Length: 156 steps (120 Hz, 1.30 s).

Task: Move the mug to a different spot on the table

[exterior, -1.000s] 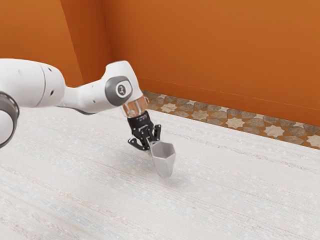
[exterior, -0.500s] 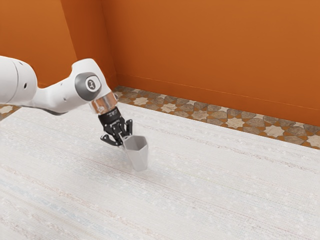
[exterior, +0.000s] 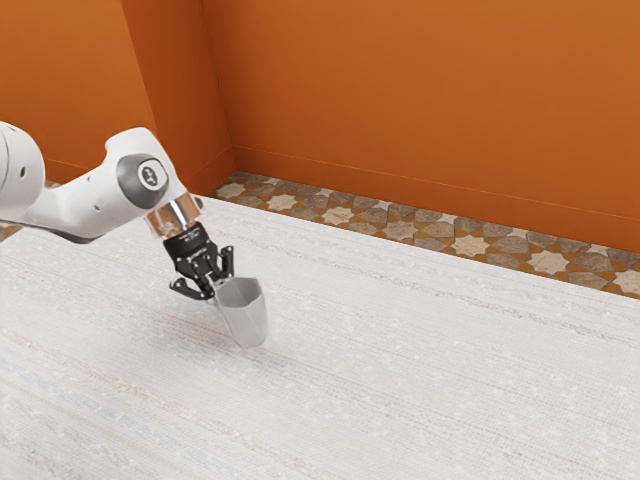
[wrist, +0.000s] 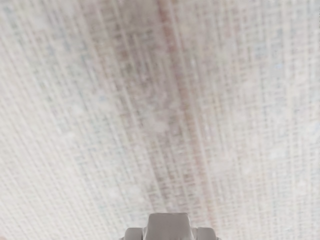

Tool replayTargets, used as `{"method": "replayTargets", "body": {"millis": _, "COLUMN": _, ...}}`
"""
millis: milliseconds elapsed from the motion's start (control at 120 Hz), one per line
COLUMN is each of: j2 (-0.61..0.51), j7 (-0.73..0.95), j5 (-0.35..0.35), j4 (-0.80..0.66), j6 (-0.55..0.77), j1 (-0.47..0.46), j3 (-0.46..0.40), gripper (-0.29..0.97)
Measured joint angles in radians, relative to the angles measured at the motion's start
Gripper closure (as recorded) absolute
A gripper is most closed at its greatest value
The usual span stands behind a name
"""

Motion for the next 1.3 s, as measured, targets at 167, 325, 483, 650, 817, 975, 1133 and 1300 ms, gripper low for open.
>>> {"method": "replayTargets", "body": {"millis": 167, "j2": 0.015, "j7": 0.026, "j5": 0.001, "j4": 0.001, "j6": 0.004, "j1": 0.026, "j3": 0.003, "gripper": 0.74}}
{"method": "replayTargets", "body": {"millis": 325, "j2": 0.010, "j7": 0.051, "j5": 0.000, "j4": -0.022, "j6": 0.002, "j1": 0.054, "j3": 0.004, "gripper": 0.74}}
{"method": "replayTargets", "body": {"millis": 483, "j2": 0.015, "j7": 0.073, "j5": 0.000, "j4": -0.029, "j6": 0.002, "j1": 0.073, "j3": 0.004, "gripper": 0.74}}
{"method": "replayTargets", "body": {"millis": 650, "j2": 0.035, "j7": 0.090, "j5": -0.010, "j4": -0.015, "j6": 0.007, "j1": 0.077, "j3": 0.001, "gripper": 0.74}}
{"method": "replayTargets", "body": {"millis": 817, "j2": 0.066, "j7": 0.103, "j5": -0.020, "j4": 0.016, "j6": 0.010, "j1": 0.077, "j3": -0.007, "gripper": 0.74}}
{"method": "replayTargets", "body": {"millis": 975, "j2": 0.082, "j7": 0.112, "j5": -0.025, "j4": 0.020, "j6": 0.011, "j1": 0.077, "j3": -0.008, "gripper": 0.74}}
{"method": "replayTargets", "body": {"millis": 1133, "j2": 0.091, "j7": 0.121, "j5": -0.037, "j4": 0.021, "j6": 0.013, "j1": 0.077, "j3": -0.004, "gripper": 0.74}}
{"method": "replayTargets", "body": {"millis": 1300, "j2": 0.098, "j7": 0.130, "j5": -0.042, "j4": 0.021, "j6": 0.014, "j1": 0.077, "j3": 0.001, "gripper": 0.70}}
